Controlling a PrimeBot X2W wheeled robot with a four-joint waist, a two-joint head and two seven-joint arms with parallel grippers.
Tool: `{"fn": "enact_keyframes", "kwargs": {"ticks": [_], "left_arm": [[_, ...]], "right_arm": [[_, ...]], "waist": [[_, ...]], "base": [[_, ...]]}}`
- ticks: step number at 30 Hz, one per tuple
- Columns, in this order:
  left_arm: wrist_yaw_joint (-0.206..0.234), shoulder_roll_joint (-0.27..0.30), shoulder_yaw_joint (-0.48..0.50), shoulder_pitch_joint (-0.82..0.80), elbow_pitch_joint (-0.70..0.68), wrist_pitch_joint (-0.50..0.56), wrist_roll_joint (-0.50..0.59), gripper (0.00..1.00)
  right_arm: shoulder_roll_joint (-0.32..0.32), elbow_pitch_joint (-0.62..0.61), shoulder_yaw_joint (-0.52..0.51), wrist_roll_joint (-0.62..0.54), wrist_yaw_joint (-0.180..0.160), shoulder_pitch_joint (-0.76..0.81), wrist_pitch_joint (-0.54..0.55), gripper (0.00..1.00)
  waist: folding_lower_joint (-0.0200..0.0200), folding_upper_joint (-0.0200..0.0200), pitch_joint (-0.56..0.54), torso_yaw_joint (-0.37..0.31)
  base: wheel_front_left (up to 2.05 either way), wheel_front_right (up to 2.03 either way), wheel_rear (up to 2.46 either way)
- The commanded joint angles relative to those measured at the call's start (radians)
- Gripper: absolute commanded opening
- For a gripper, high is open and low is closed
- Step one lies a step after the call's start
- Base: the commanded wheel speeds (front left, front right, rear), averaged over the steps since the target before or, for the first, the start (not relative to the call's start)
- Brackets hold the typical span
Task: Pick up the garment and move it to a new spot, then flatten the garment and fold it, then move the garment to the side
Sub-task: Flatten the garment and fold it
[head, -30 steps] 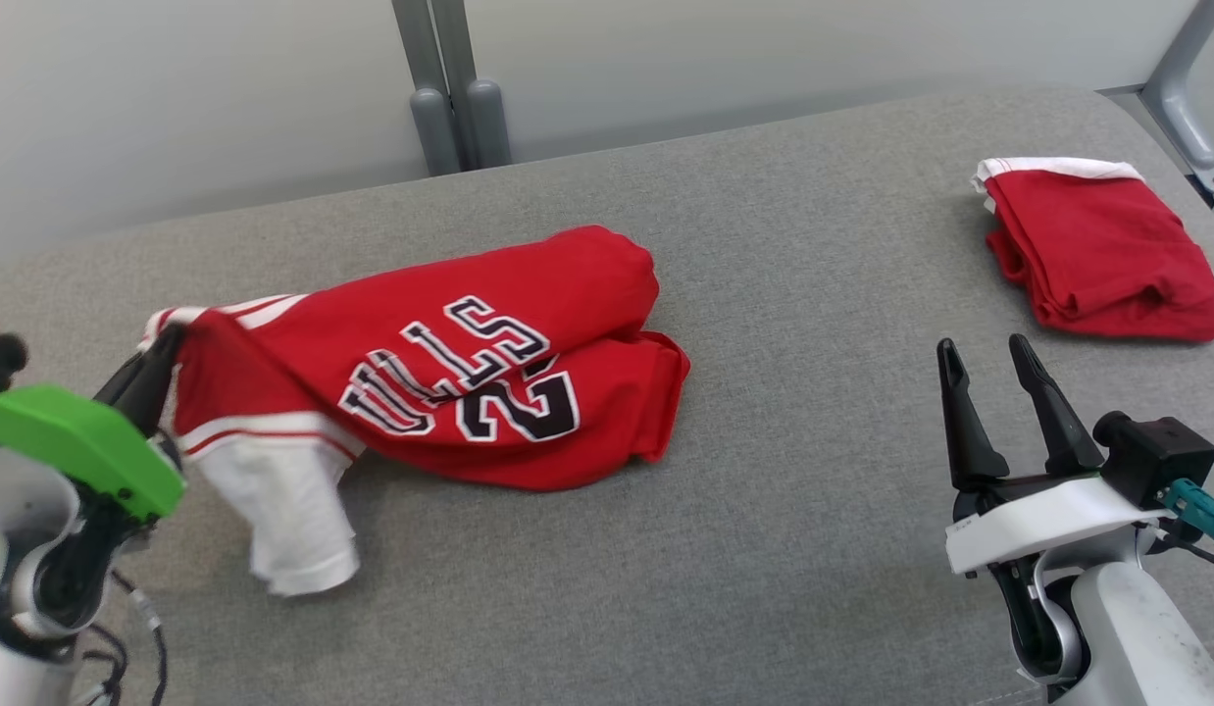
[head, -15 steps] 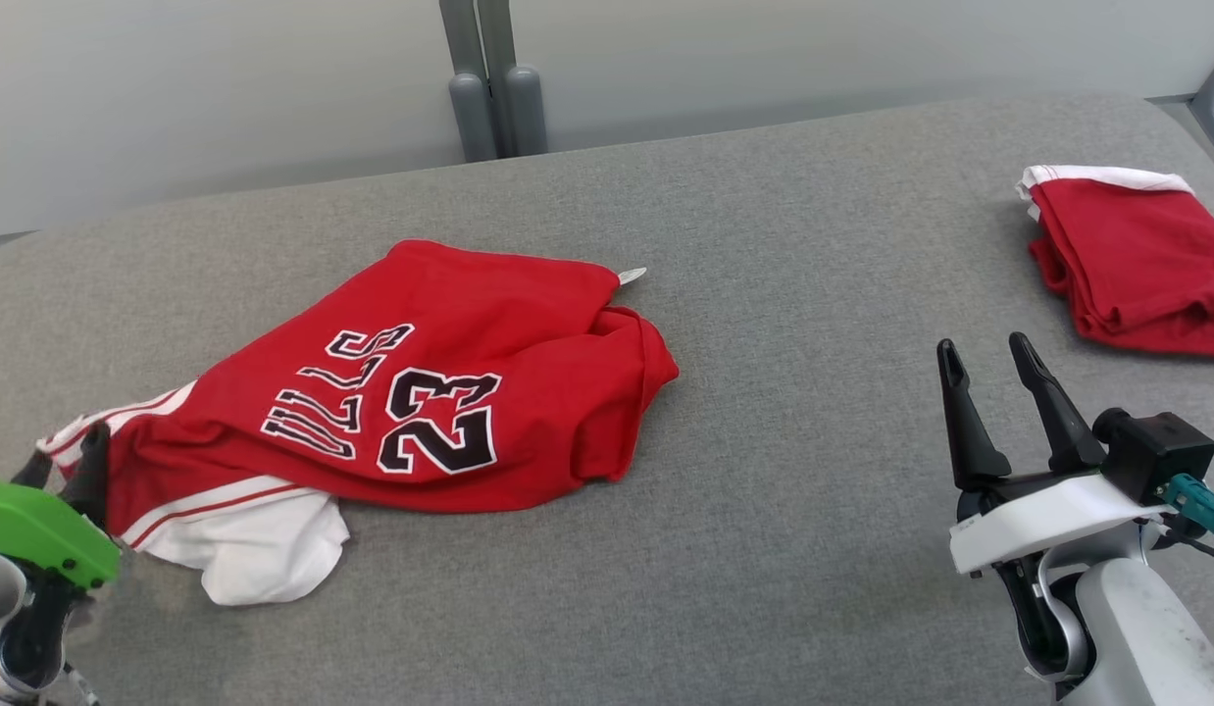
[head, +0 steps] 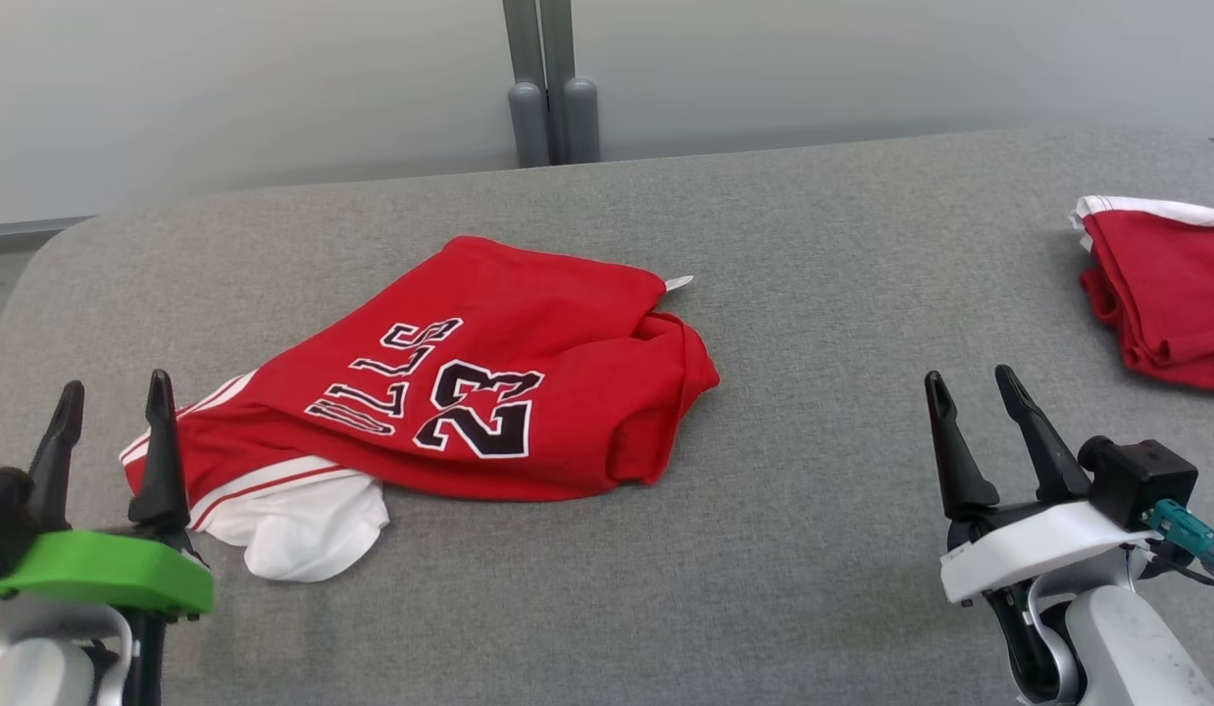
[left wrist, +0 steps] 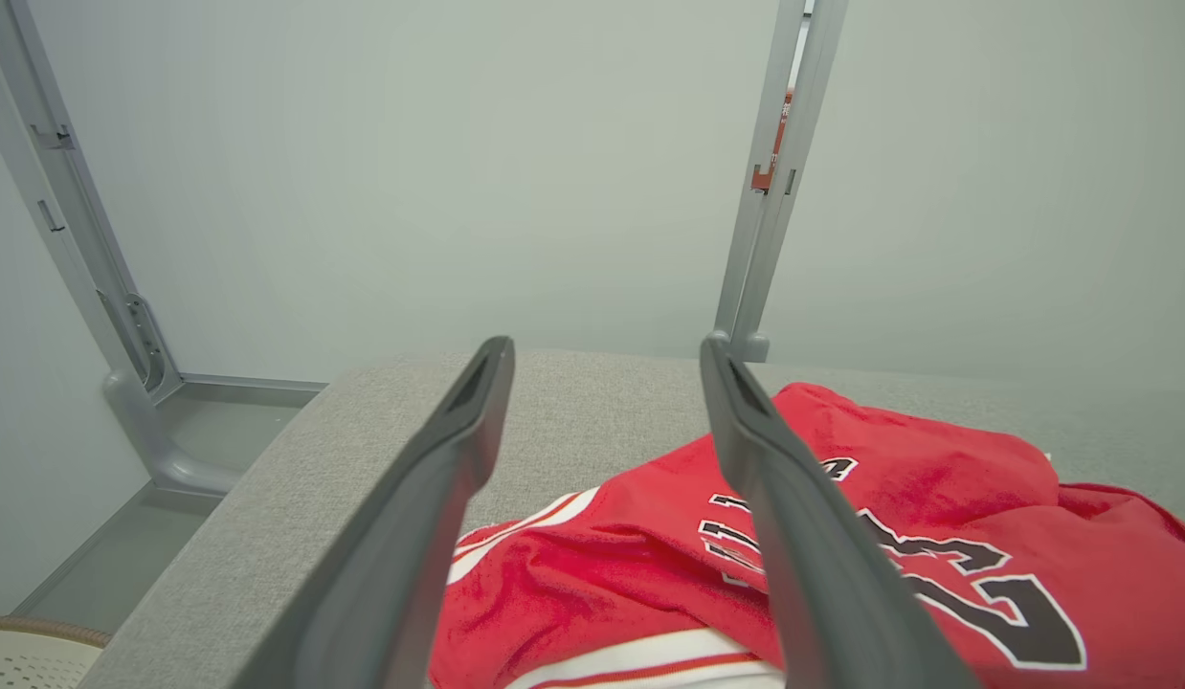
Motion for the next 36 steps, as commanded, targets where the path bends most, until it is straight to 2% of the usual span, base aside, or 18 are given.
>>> {"fn": "enact_keyframes", "kwargs": {"ticks": [1, 6, 9, 12, 18, 22, 27, 36], "left_arm": [[0.038, -0.012, -0.003, 0.042, -0.030, -0.028, 0.047, 1.00], [0.117, -0.112, -0.010, 0.151, -0.115, -0.063, 0.127, 1.00], [0.129, -0.175, 0.013, 0.179, -0.154, -0.065, 0.172, 1.00], [0.113, -0.217, 0.033, 0.205, -0.166, -0.065, 0.218, 1.00], [0.061, -0.265, 0.052, 0.211, -0.158, -0.065, 0.259, 1.00], [0.026, -0.297, 0.052, 0.197, -0.140, -0.066, 0.277, 1.00], [-0.011, -0.331, 0.043, 0.171, -0.115, -0.066, 0.294, 1.00], [-0.045, -0.368, 0.060, 0.167, -0.081, -0.065, 0.318, 1.00]], "right_arm": [[-0.004, 0.002, -0.002, 0.004, 0.000, 0.013, -0.003, 1.00], [-0.023, 0.014, 0.001, 0.005, 0.000, 0.031, -0.003, 1.00], [-0.030, 0.018, 0.002, 0.007, 0.000, 0.040, -0.003, 1.00], [-0.029, 0.019, 0.010, 0.008, 0.000, 0.038, -0.003, 1.00], [-0.028, 0.038, 0.043, 0.019, 0.000, 0.029, -0.003, 1.00], [-0.027, 0.118, 0.136, 0.095, 0.000, -0.002, 0.042, 1.00], [-0.051, 0.210, 0.299, 0.209, 0.000, -0.071, 0.162, 1.00], [-0.056, 0.351, 0.397, 0.360, 0.000, -0.200, 0.234, 1.00]], "waist": [[0.0000, -0.0001, -0.012, 0.014], [0.0000, -0.0001, -0.032, 0.038], [0.0000, -0.0001, -0.041, 0.054], [0.0000, -0.0001, -0.045, 0.065], [0.0000, -0.0001, -0.039, 0.086], [0.0000, -0.0001, -0.033, 0.113], [0.0000, -0.0001, -0.028, 0.174], [0.0000, -0.0001, -0.004, 0.286]], "base": [[0.00, 0.00, 0.00], [0.00, 0.00, 0.00], [0.00, 0.00, 0.00], [0.00, 0.00, 0.00], [0.00, 0.00, 0.00], [0.00, 0.00, 0.00], [0.00, 0.00, 0.00], [0.00, 0.00, 0.00]]}}
